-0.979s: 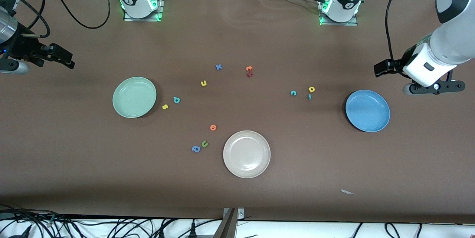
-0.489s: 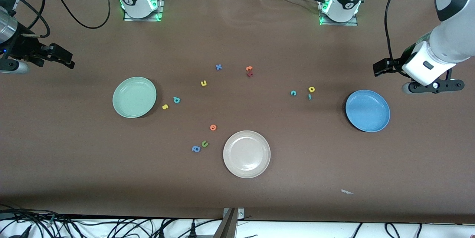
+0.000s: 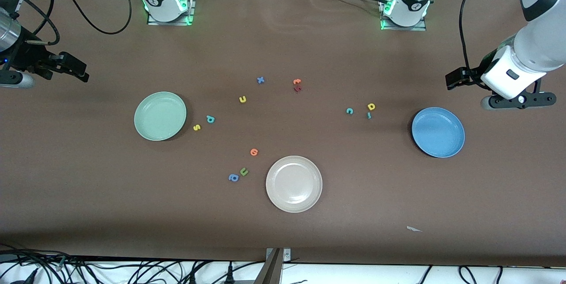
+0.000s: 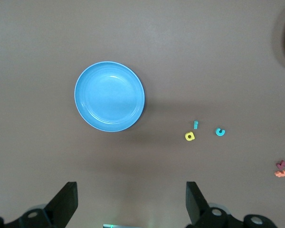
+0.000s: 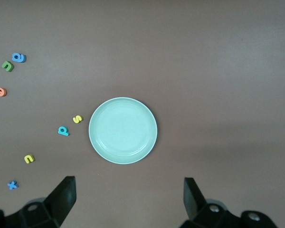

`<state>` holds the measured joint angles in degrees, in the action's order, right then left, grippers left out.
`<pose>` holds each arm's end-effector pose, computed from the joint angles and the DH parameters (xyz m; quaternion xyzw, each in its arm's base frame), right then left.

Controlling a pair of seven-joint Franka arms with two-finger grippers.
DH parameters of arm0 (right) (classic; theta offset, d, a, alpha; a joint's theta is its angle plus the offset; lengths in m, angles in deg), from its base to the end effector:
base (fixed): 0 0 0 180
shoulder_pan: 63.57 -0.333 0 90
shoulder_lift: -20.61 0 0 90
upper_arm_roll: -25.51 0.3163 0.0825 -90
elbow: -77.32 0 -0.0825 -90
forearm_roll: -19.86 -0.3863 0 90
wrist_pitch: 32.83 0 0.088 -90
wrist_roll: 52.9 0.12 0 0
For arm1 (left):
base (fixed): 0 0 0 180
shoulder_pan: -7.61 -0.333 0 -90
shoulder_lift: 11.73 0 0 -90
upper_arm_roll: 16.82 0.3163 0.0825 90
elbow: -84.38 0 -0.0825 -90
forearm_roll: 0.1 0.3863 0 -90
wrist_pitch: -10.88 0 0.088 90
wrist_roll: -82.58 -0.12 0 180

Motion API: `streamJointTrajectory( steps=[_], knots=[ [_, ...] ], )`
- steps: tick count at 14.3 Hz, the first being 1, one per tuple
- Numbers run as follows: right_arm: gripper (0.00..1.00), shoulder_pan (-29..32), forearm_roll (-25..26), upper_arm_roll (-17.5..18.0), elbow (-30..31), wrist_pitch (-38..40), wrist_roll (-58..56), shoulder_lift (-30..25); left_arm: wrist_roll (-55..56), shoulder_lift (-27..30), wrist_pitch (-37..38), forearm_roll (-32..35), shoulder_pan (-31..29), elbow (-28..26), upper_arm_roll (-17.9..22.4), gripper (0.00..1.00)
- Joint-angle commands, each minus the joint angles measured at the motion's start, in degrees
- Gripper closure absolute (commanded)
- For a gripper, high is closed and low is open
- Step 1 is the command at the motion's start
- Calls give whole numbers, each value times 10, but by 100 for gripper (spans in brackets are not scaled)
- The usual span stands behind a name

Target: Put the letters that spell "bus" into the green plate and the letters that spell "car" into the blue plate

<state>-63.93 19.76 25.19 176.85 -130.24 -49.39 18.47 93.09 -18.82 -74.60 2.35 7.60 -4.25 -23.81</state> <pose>0.5524 0.0005 0.5643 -0.9995 0.0304 -0.0001 0.0010 0.5754 -0.0612 0.5471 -0.9955 -0.0303 0.0856 0.0272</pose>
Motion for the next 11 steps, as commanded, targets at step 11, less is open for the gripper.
streamJointTrajectory(
  steps=[11],
  knots=[
    [0,2,-4,-1,-14,13,4,6,-14,0,-9,-9,-2,0,1,0]
  ],
)
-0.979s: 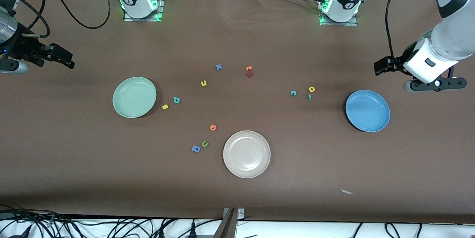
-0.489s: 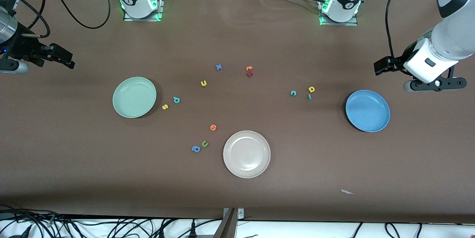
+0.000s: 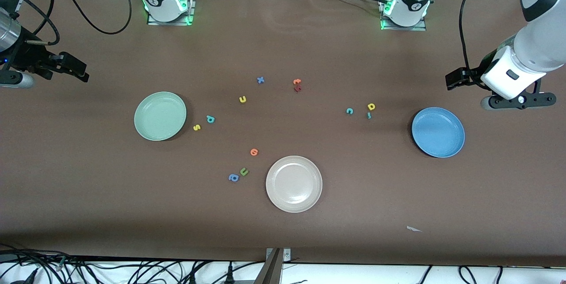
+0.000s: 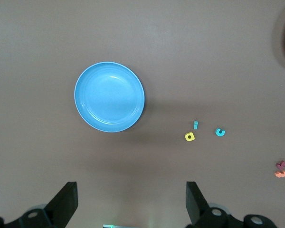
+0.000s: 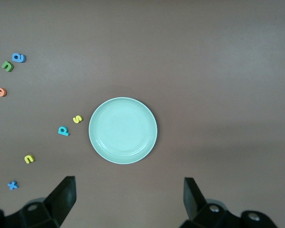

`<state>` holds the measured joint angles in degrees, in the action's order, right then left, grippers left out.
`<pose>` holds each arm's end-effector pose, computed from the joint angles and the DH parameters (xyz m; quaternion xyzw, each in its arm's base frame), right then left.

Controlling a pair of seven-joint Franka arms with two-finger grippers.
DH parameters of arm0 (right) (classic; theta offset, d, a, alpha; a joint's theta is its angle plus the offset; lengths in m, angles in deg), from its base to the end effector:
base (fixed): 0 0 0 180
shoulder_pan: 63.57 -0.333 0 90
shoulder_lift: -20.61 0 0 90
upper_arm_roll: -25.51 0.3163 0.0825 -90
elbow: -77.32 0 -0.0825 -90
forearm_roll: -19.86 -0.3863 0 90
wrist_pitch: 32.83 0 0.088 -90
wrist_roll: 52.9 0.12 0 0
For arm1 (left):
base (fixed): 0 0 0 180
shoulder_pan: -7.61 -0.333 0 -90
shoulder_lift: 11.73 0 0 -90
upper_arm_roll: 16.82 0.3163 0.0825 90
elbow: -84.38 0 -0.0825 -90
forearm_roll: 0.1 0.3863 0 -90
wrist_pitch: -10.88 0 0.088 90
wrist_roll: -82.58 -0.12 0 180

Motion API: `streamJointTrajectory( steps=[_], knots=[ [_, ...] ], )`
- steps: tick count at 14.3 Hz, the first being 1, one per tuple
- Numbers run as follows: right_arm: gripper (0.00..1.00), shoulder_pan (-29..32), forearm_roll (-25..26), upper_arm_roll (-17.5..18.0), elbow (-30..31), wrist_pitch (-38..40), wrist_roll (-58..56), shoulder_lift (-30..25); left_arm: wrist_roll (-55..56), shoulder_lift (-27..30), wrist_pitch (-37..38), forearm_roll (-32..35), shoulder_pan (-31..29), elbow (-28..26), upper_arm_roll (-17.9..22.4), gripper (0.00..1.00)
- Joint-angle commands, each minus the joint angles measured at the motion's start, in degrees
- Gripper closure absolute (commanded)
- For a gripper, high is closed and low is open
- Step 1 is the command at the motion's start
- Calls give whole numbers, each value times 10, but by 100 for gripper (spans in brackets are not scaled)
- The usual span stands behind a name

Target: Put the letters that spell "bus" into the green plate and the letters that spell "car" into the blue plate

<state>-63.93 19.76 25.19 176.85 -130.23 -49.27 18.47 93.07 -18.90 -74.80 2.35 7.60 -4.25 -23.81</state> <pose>0.5524 0.0005 0.5643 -0.9995 0.0314 -0.0001 0.0010 0.5762 -0.0613 0.5465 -0.9956 -0.0300 0.0846 0.0269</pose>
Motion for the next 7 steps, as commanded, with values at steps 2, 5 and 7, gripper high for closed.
streamJointTrajectory(
  steps=[2,5,7],
  knots=[
    [0,2,-3,-3,-14,19,5,6,-13,1,-11,-15,-2,0,2,0],
    [0,3,-4,-13,-14,17,8,6,-13,0,-17,-35,-6,-4,2,0],
    [0,2,-4,-12,-14,16,7,7,-13,0,-17,-36,-6,-3,2,0]
  ],
)
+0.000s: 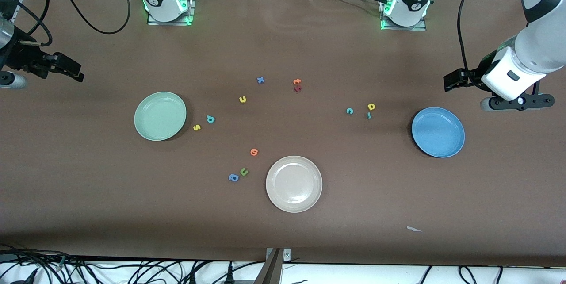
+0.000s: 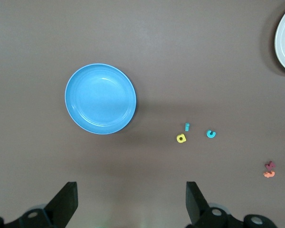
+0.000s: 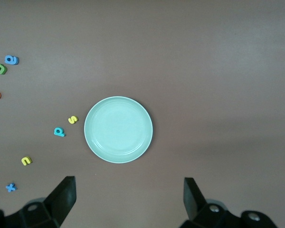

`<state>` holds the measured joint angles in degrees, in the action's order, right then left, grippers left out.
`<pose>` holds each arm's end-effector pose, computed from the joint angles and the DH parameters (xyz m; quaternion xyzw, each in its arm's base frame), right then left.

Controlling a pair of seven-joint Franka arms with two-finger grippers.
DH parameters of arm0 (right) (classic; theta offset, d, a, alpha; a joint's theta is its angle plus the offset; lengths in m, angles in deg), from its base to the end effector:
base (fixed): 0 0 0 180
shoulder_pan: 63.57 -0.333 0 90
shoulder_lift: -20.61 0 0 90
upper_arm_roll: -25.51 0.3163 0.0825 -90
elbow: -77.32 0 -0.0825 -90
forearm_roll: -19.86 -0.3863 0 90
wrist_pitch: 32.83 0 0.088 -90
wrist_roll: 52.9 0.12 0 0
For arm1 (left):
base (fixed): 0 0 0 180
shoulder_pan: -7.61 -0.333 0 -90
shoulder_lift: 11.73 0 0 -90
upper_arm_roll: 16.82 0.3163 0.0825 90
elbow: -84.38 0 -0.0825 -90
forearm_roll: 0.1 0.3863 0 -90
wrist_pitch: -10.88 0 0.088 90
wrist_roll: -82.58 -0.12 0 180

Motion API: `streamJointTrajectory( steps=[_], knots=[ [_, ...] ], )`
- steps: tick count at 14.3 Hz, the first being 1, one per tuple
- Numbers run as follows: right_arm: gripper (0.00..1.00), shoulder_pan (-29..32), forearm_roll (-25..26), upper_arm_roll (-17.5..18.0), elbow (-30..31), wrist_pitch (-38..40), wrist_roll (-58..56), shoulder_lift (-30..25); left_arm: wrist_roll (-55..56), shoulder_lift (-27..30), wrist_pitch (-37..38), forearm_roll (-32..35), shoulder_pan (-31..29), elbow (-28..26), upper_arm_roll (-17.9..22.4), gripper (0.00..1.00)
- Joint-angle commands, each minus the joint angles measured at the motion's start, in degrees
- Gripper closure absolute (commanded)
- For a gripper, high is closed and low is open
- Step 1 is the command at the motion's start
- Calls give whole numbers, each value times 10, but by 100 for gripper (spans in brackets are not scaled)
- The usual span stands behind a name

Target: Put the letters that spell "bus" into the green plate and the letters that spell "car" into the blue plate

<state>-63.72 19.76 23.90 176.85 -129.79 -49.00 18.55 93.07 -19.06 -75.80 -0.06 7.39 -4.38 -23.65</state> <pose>0.5516 -0.0141 0.5629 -0.9989 0.0469 0.0045 0.0013 0.5786 -0.0632 0.5450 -0.9961 -0.0336 0.0817 0.0050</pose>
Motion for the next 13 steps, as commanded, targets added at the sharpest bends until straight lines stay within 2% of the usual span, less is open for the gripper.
streamJointTrajectory(
  steps=[1,13],
  knots=[
    [0,0,-4,1,-14,13,4,9,-13,1,-8,-12,-4,-2,1,0],
    [0,-1,-3,2,-19,13,3,12,-14,1,-48,-12,-22,-3,2,0]
  ],
)
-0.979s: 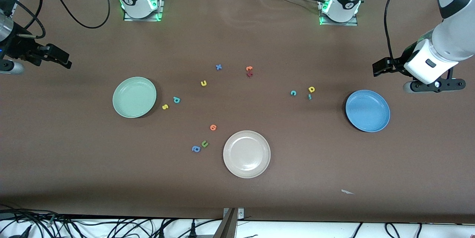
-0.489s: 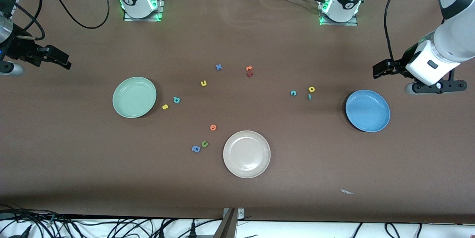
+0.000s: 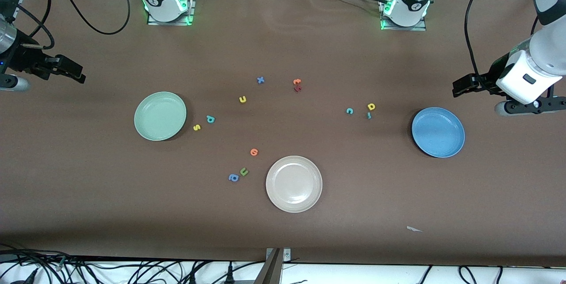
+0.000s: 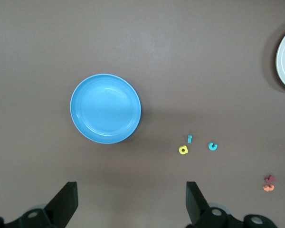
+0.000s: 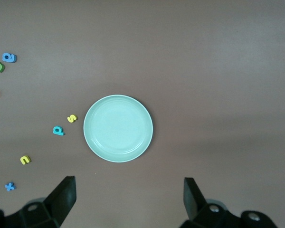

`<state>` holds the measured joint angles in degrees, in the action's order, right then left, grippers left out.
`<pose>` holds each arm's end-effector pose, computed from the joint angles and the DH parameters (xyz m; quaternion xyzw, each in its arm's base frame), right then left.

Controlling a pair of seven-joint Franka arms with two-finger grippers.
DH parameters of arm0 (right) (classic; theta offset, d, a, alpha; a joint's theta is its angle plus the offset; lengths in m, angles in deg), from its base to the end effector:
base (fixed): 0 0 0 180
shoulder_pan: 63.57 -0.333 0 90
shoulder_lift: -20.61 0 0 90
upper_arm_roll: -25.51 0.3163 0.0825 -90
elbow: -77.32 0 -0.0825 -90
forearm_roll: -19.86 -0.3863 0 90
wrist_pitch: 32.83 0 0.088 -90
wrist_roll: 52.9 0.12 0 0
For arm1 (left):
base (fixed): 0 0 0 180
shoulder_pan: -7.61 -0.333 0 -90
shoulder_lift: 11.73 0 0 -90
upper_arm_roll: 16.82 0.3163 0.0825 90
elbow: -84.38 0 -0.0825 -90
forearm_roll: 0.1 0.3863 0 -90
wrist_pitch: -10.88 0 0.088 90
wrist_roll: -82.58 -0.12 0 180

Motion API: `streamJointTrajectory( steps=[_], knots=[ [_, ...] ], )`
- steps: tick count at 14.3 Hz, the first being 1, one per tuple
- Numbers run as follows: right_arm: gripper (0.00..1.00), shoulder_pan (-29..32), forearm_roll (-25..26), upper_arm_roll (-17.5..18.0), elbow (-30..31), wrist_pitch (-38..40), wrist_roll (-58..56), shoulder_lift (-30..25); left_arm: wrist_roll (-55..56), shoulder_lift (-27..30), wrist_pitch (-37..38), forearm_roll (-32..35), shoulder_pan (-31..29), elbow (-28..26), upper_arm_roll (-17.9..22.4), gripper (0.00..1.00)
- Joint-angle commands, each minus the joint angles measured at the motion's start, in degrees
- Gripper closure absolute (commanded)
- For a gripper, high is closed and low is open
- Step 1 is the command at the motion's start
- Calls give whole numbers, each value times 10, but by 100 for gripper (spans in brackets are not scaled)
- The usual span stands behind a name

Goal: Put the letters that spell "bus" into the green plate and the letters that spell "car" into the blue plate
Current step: 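Move both grippers down beside the green and blue plates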

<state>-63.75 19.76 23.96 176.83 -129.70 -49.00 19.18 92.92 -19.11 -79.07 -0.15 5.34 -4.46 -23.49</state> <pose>0.5539 -0.0132 0.5568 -0.9989 0.0461 0.0106 0.0010 0.5881 -0.0416 0.5478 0.9971 0.0518 -0.0548 0.0009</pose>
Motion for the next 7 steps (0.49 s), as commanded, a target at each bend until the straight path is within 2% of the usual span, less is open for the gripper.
streamJointTrajectory(
  steps=[1,7],
  knots=[
    [0,-1,-3,2,-19,12,1,5,-13,2,-17,-11,-2,-2,1,0],
    [0,-3,-3,6,-23,13,2,5,-13,2,-17,-11,-2,-3,1,0]
  ],
)
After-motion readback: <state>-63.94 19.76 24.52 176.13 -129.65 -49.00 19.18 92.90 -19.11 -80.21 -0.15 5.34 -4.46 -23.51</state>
